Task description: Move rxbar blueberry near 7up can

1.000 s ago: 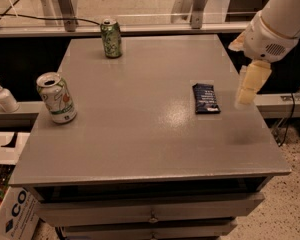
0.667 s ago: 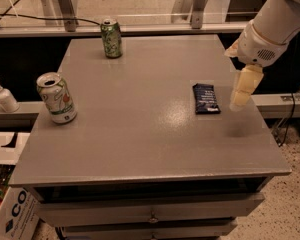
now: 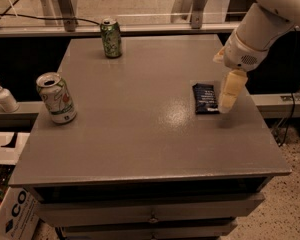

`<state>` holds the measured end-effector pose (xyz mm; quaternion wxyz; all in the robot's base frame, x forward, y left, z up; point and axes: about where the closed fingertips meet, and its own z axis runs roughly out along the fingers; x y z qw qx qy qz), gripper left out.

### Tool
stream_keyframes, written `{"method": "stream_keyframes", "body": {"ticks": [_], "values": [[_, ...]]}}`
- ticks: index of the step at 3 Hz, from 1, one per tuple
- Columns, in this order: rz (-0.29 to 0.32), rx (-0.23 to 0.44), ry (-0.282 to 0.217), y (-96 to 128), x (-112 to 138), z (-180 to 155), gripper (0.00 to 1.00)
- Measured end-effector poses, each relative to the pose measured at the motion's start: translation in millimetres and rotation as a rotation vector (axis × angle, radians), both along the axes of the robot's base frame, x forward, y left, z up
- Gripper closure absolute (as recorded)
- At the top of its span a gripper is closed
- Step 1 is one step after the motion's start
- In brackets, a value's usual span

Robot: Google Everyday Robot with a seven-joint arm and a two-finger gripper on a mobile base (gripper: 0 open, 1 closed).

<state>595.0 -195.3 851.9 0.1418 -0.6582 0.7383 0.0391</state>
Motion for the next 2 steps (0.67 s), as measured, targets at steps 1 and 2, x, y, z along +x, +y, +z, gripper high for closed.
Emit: {"method": "stream_keyframes", "body": {"ticks": [1,2], "values": [[0.007,0.005,0.004,3.1,9.2,-11.6,0.0],[0.017,0.016,0.004,7.4,11.3,-20.0,0.0]]}}
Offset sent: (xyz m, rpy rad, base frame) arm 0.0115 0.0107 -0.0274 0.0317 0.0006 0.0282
